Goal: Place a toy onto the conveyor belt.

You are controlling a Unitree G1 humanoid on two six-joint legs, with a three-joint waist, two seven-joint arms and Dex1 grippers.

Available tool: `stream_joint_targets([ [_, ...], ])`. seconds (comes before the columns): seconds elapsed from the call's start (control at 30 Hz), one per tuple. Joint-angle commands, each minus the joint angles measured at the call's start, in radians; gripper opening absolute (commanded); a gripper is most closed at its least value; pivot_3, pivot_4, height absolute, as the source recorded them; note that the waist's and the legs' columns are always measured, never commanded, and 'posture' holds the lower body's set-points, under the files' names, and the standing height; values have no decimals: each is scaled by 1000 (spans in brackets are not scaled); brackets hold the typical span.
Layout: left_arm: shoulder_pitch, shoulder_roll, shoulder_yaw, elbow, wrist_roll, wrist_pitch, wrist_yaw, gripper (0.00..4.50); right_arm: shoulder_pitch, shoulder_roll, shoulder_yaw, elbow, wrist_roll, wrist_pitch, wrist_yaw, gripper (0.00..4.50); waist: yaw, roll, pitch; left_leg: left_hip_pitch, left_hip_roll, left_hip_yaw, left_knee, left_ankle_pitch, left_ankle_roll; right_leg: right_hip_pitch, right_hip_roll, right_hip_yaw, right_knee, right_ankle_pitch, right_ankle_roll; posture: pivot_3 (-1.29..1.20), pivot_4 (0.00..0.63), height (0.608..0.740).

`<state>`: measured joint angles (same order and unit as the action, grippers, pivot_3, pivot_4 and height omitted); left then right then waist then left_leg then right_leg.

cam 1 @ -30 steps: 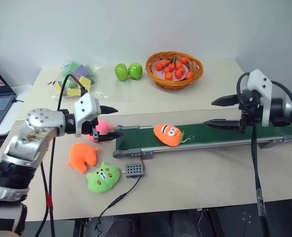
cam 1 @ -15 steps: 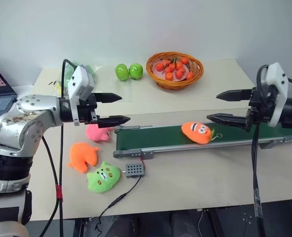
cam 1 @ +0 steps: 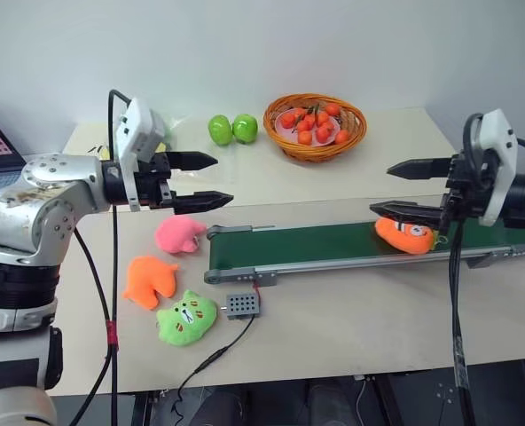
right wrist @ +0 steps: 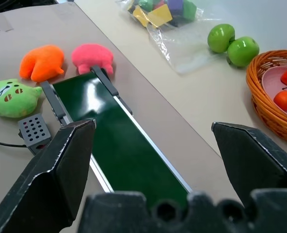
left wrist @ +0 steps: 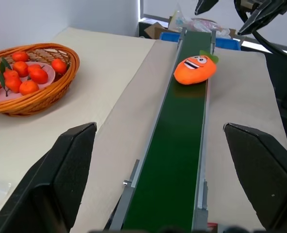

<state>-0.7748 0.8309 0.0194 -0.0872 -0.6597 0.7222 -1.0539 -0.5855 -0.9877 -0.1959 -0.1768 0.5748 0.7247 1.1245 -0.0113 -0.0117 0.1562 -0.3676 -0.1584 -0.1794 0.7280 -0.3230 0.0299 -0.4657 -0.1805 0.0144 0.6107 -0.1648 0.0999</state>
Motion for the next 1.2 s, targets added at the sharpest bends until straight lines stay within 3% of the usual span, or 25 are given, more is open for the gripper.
stream_joint_targets([
  [0.03, -34, -1, 36, -5, 15, -27, 8, 4489, -28, 0, -14, -5, 14, -29, 1, 4500, -1, 0, 0, 0, 0, 0, 0, 0, 0, 0, 0, 0, 0, 0, 0, 0, 150, 740],
  [1.2, -74, -108, 28, 56, 133, -82, 60, 4489, 9, 56, -27, -17, 16, -50, -79, 4500, -1, 0, 0, 0, 0, 0, 0, 0, 0, 0, 0, 0, 0, 0, 0, 0, 150, 740],
])
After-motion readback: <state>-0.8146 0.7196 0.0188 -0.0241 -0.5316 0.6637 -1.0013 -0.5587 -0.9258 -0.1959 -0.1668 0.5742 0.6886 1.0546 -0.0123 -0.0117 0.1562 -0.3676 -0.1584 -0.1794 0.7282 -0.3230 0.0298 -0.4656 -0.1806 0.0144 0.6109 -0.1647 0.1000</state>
